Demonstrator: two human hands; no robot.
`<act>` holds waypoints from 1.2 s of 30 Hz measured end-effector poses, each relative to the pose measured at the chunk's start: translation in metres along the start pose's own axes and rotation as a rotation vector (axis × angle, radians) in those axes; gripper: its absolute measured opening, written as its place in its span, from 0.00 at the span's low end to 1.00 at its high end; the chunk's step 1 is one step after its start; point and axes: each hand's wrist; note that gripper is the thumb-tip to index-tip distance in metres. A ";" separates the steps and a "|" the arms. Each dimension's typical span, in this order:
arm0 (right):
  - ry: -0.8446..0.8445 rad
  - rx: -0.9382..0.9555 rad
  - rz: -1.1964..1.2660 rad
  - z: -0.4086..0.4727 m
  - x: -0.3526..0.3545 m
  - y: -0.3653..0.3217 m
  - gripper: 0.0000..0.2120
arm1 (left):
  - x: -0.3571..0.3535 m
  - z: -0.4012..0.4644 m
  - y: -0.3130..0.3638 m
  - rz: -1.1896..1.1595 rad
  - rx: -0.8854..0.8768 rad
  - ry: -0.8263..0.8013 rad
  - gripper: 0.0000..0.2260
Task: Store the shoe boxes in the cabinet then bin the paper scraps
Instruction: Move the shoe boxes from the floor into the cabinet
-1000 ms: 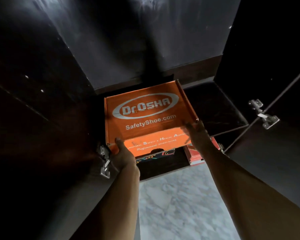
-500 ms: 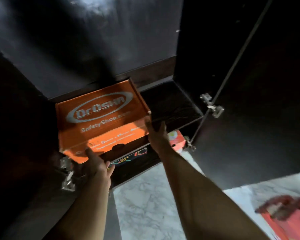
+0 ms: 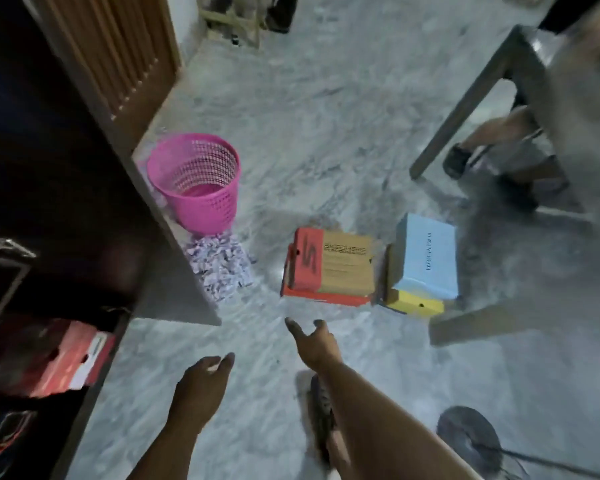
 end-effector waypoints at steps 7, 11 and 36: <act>0.221 -0.027 0.169 0.157 0.137 0.021 0.40 | -0.110 0.122 0.146 0.129 -0.105 -0.066 0.26; 0.289 -0.054 0.189 0.269 0.161 0.034 0.43 | -0.177 0.216 0.190 0.147 -0.126 -0.043 0.31; 0.299 0.002 0.238 0.342 0.118 0.099 0.28 | -0.247 0.280 0.160 -0.086 0.002 0.195 0.20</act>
Point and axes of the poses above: each hand's wrist, its own z-axis towards the middle knuckle, its own x-axis out of the back of the hand, y = z × x, and after that the axes turned 9 degrees about z, right-handed
